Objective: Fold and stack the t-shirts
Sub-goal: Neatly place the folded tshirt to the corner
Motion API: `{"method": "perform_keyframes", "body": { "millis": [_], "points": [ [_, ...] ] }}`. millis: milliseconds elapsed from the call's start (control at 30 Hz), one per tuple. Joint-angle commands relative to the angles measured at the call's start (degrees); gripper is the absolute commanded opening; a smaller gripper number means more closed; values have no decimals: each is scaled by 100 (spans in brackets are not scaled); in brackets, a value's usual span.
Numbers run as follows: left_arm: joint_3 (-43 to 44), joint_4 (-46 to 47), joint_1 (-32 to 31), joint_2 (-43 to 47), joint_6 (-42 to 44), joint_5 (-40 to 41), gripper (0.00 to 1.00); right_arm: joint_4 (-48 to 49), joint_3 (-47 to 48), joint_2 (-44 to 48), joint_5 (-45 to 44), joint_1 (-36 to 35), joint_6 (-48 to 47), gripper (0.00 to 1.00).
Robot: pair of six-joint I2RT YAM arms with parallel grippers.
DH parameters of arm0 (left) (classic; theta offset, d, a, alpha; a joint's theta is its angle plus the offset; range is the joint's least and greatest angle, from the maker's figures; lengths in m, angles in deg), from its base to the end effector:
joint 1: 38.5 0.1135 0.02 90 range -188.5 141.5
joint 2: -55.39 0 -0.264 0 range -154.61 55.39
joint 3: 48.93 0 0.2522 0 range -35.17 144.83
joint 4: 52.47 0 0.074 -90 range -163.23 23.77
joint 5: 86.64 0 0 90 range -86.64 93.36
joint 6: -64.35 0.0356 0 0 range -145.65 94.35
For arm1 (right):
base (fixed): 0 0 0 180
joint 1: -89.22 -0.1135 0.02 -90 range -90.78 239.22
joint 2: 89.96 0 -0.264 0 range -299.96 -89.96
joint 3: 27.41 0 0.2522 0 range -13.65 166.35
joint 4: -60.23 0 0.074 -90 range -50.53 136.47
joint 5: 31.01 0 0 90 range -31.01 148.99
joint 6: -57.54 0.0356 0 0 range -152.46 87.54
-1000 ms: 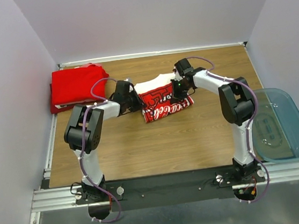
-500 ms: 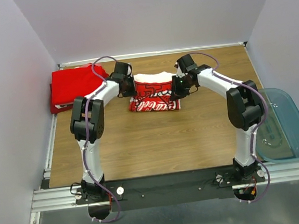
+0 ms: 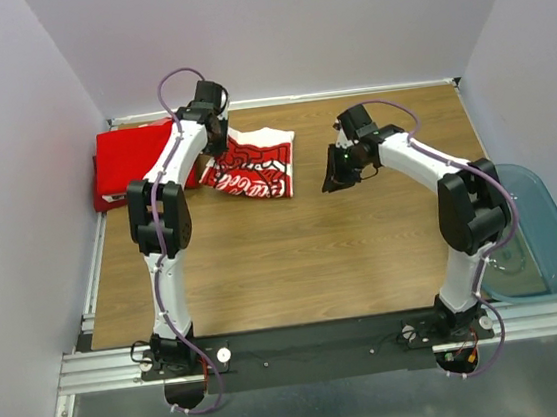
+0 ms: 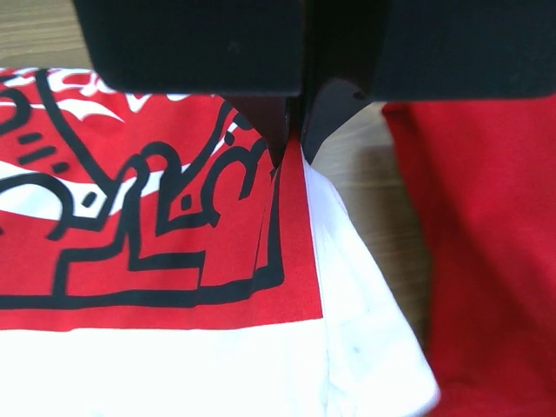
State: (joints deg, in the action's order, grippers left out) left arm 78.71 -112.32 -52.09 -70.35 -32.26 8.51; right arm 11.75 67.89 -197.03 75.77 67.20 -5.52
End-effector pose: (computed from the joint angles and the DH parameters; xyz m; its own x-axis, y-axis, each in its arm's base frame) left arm 0.4715 -0.1107 0.2434 -0.8400 0.0851 -0.5359 0.0916 0.9957 0.0145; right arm 0.3651 0.1588 0.2206 -0.9403 0.0876 -0.3288 -0.0738 0.8909 0.4483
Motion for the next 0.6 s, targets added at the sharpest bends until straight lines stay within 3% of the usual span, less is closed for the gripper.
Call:
{"method": "perform_keyframes", "body": {
  "millis": [0, 300, 567],
  "points": [
    [424, -498, 66, -40, 468, 540, 0, -140, -217, 230, -104, -22, 48, 28],
    [441, -375, 453, 462, 635, 373, 0, -184, -419, 388, -60, -22, 83, 28],
    [767, -173, 1006, 655, 635, -479, 0, -307, -577, 546, -69, -30, 92, 28]
  ]
}}
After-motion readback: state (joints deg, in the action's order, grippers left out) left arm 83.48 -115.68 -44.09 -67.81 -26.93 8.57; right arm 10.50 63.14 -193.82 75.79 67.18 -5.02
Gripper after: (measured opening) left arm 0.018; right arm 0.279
